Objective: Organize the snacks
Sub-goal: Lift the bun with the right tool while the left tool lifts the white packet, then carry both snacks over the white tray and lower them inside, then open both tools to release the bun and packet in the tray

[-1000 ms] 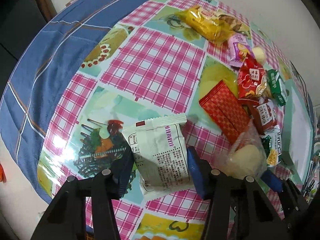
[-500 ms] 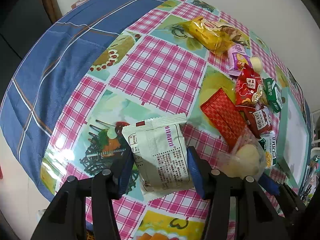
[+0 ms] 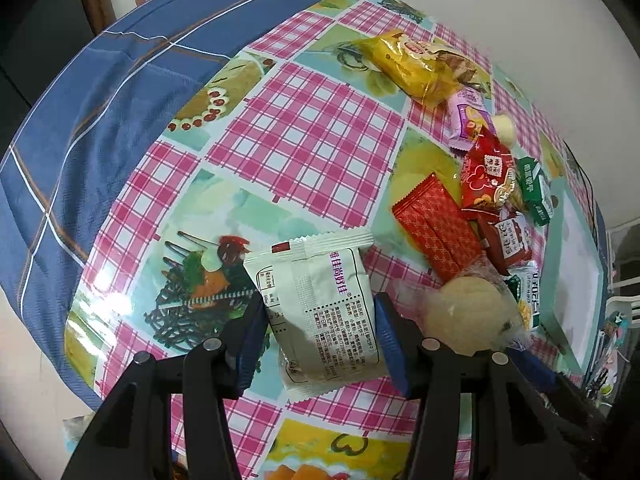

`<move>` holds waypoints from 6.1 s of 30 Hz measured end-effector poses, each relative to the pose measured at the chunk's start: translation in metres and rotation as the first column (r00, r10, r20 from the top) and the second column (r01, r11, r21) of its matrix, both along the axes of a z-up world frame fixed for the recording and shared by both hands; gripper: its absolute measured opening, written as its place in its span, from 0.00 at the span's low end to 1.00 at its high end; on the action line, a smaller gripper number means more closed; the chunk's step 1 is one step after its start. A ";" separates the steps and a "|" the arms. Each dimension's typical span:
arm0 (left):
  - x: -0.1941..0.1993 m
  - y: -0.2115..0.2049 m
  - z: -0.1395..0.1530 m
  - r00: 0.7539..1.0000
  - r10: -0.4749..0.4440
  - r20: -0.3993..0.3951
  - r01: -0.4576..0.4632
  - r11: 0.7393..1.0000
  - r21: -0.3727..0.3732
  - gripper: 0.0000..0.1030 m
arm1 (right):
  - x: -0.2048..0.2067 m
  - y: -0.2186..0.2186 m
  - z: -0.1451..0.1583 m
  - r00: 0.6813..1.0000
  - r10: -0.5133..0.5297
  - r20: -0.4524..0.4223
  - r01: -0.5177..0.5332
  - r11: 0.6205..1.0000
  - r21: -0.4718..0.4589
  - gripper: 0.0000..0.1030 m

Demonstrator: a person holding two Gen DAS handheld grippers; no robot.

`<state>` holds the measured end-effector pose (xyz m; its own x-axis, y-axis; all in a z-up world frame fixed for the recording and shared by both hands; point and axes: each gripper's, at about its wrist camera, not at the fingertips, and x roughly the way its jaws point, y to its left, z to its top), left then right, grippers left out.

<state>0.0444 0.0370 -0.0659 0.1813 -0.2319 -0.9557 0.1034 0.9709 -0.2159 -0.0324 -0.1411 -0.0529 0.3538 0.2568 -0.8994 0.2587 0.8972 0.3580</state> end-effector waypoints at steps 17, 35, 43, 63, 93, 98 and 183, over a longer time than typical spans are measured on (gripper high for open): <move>-0.002 0.013 0.005 1.000 0.025 -0.002 -0.025 1.000 -0.009 0.53 | 0.015 0.002 -0.015 0.990 -0.139 0.015 0.135 0.978 0.157 0.73; -0.001 0.009 -0.002 0.999 0.048 -0.016 -0.048 0.999 0.017 0.53 | 0.017 -0.003 -0.022 0.980 -0.197 0.030 0.187 0.961 0.205 0.55; -0.004 0.004 0.002 0.999 0.054 -0.003 -0.054 0.998 0.034 0.53 | 0.009 -0.007 -0.011 0.979 -0.198 0.053 0.181 0.957 0.227 0.53; -0.006 -0.013 0.028 0.997 0.034 0.075 -0.039 0.997 0.061 0.53 | -0.018 -0.044 0.038 0.954 -0.258 0.153 0.222 0.951 0.217 0.52; -0.014 -0.254 0.085 0.897 -0.358 0.260 0.349 0.934 0.079 0.53 | -0.059 -0.216 0.062 0.773 -0.597 0.215 0.600 0.798 0.058 0.53; -0.015 -0.288 0.080 0.873 -0.393 0.288 0.386 0.919 0.083 0.53 | -0.062 -0.239 0.062 0.750 -0.621 0.228 0.631 0.775 0.031 0.53; 0.040 -0.224 0.073 0.935 -0.203 0.290 0.172 0.977 0.129 0.99 | -0.025 -0.252 0.047 0.875 -0.475 0.087 0.472 0.801 -0.369 1.00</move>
<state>0.0847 -0.1874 0.0067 0.4256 -0.1960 -0.8834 0.3308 0.9424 -0.0498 -0.0574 -0.3928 -0.0056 0.3360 -0.2902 -0.8960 0.6874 0.7259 0.0227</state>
